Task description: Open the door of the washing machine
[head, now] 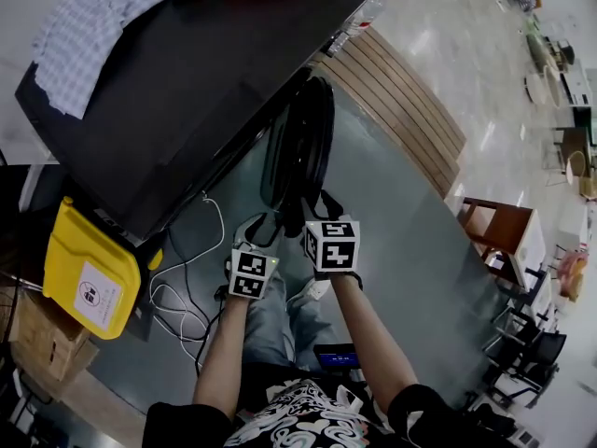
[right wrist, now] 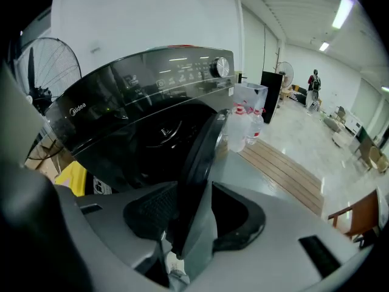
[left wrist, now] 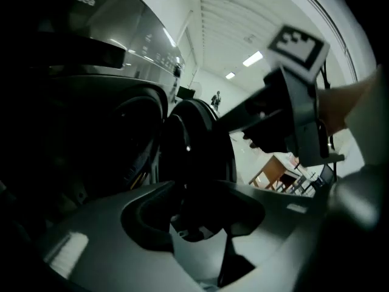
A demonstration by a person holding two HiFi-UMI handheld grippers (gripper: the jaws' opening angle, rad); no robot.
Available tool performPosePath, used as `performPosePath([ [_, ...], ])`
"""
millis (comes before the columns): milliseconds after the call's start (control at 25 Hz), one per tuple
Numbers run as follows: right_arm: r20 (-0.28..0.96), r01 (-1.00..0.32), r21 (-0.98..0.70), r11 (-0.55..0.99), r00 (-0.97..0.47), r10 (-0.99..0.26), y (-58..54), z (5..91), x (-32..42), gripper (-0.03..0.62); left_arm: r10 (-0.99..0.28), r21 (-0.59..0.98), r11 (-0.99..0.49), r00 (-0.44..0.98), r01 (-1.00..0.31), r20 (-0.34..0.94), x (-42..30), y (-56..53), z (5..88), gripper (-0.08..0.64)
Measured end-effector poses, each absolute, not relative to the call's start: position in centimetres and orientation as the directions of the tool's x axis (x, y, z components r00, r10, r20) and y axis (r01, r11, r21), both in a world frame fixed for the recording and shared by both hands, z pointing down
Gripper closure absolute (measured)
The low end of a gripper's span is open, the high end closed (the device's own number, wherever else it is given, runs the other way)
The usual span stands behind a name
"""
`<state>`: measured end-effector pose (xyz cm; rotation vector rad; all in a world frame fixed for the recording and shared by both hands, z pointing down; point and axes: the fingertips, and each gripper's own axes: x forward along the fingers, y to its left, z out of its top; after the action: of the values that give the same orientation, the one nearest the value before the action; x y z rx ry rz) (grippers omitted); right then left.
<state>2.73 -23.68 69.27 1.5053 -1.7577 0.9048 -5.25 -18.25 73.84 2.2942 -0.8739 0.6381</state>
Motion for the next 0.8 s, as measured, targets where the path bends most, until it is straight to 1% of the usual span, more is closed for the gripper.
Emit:
performPosePath([
  [40, 0.832, -0.992, -0.084, 0.095, -0.122, -0.541, -23.5, 69.5, 3.4, 0.413, -0.456, 0.365, -0.581, 0.663, -0.727, 0.594, -6.0, -19.0, 73.5, 0.380],
  [120, 0.838, -0.994, -0.079, 0.077, -0.108, -0.536, -23.1, 69.6, 4.7, 0.423, -0.494, 0.375, -0.549, 0.652, -0.747, 0.575, -7.0, -20.0, 73.0, 0.353],
  [240, 0.840, -0.998, -0.043, 0.052, -0.064, -0.539, -22.3, 69.5, 7.0, 0.452, -0.509, 0.374, -0.533, 0.640, -0.759, 0.575, -7.4, -20.8, 72.7, 0.351],
  [400, 0.843, -1.000, 0.007, -0.012, 0.012, -0.538, -21.7, 69.4, 10.3, 0.465, -0.537, 0.379, -0.519, 0.637, -0.767, 0.553, -7.9, -21.6, 71.9, 0.351],
  [560, 0.843, -0.997, 0.054, -0.055, 0.075, -0.533, -21.4, 69.3, 13.6, 0.466, -0.547, 0.383, -0.518, 0.641, -0.764, 0.539, -7.9, -21.8, 71.5, 0.351],
  [800, 0.839, -0.989, 0.126, -0.074, 0.146, -0.524, -21.5, 69.2, 19.1, 0.472, -0.530, 0.382, -0.524, 0.643, -0.761, 0.553, -8.6, -21.6, 71.7, 0.353],
])
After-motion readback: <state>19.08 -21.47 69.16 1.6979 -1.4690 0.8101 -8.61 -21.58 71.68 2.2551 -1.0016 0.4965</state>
